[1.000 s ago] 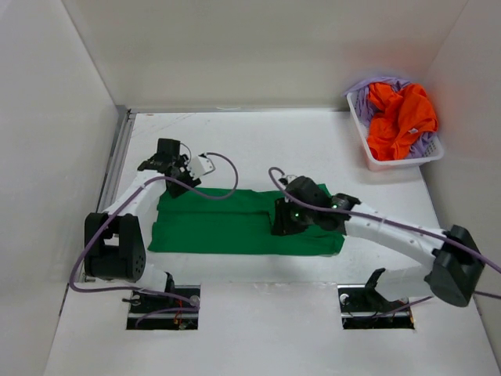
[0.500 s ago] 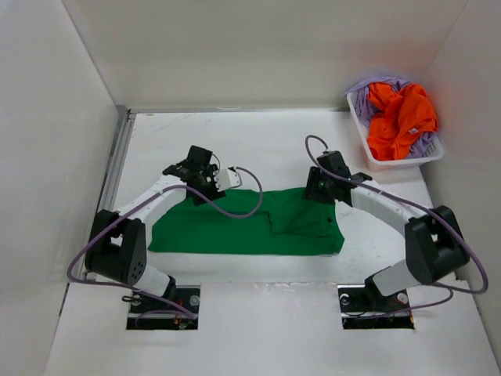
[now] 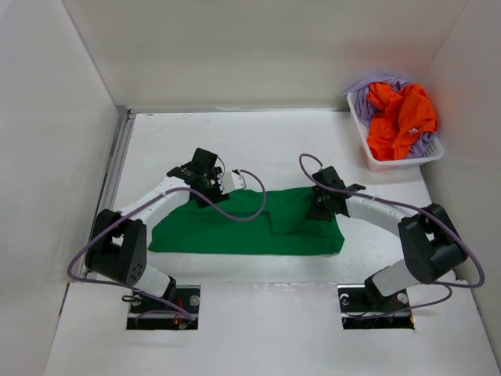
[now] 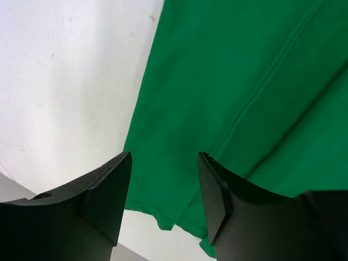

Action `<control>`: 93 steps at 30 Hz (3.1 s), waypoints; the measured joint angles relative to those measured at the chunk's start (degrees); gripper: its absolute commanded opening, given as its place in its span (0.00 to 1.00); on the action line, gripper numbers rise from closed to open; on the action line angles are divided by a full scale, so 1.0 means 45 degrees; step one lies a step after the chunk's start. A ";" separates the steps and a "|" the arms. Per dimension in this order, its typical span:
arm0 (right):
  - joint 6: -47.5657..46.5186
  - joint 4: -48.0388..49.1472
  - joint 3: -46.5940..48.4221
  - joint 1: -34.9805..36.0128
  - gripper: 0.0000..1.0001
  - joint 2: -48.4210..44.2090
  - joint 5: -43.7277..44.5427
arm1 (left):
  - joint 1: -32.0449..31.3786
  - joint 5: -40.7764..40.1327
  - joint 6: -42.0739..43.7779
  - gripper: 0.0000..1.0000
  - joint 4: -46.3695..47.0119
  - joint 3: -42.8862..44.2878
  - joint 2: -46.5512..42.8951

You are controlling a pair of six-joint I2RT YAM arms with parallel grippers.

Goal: Fold and stack the t-shirts
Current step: Fold the other side of the tshirt into a rectangle, then rotate the tshirt 90 degrees

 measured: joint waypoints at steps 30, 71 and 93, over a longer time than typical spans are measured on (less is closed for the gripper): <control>0.2327 -0.1666 -0.3478 -0.0151 0.43 -0.6620 0.0107 | 0.0170 -0.0146 0.0019 0.52 0.0019 0.0500 0.0777; -0.2487 -0.2934 0.8859 -0.3065 0.00 0.6183 0.0209 | 0.7354 -0.1122 -0.0427 0.27 0.2642 0.0894 0.3687; -0.2744 -0.3861 0.9549 -0.3298 0.46 0.5586 0.0389 | 0.7431 -0.0962 -0.1277 0.49 0.0894 0.1214 0.3424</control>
